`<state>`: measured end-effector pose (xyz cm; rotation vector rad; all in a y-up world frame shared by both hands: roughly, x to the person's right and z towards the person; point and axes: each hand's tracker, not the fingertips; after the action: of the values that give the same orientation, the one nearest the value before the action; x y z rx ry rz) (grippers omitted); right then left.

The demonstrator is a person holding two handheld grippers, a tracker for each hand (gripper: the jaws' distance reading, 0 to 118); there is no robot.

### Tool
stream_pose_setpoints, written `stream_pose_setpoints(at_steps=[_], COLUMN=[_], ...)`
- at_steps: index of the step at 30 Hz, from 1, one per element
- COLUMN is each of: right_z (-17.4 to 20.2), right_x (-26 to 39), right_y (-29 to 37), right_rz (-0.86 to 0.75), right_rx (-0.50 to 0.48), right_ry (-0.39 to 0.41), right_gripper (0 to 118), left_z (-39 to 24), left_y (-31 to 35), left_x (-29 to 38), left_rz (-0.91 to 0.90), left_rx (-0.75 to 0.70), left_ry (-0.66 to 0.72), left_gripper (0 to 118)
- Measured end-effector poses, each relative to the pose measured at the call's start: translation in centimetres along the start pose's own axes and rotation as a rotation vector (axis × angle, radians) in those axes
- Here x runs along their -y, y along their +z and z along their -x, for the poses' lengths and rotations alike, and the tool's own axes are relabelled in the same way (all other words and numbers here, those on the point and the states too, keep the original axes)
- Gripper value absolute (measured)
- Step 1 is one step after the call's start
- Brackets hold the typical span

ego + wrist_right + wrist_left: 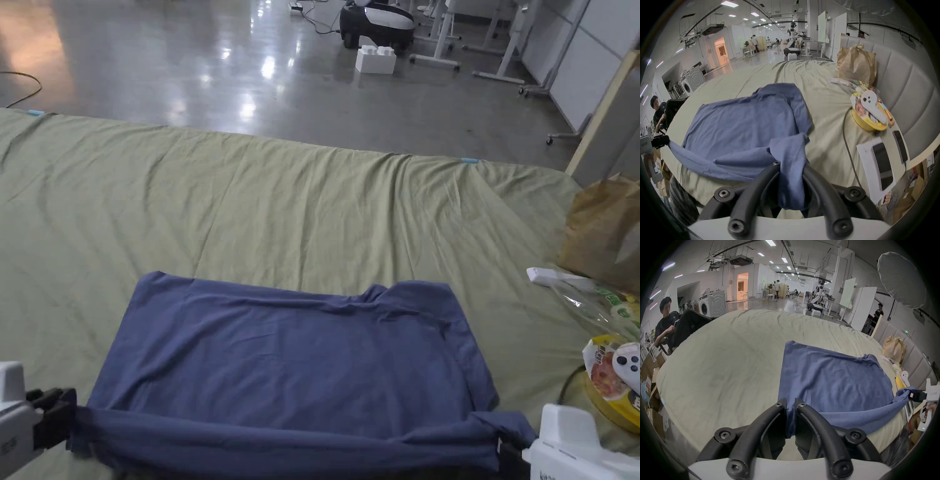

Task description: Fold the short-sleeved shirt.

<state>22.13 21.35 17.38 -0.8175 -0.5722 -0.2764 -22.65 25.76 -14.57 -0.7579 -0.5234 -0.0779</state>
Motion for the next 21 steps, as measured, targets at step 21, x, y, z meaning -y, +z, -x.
stream_pose_setpoints(at_steps=[21], right_z=[0.6], right_x=[-4.3], right_y=[-11.6], right_rz=[0.043], right_rx=[0.07], right_ry=[0.033], right_gripper=[52], left_z=[-0.9], left_y=[-13.5], left_x=[-4.3], left_rz=[0.076], left_rx=[-0.073], left_ry=[-0.06], left_gripper=[15])
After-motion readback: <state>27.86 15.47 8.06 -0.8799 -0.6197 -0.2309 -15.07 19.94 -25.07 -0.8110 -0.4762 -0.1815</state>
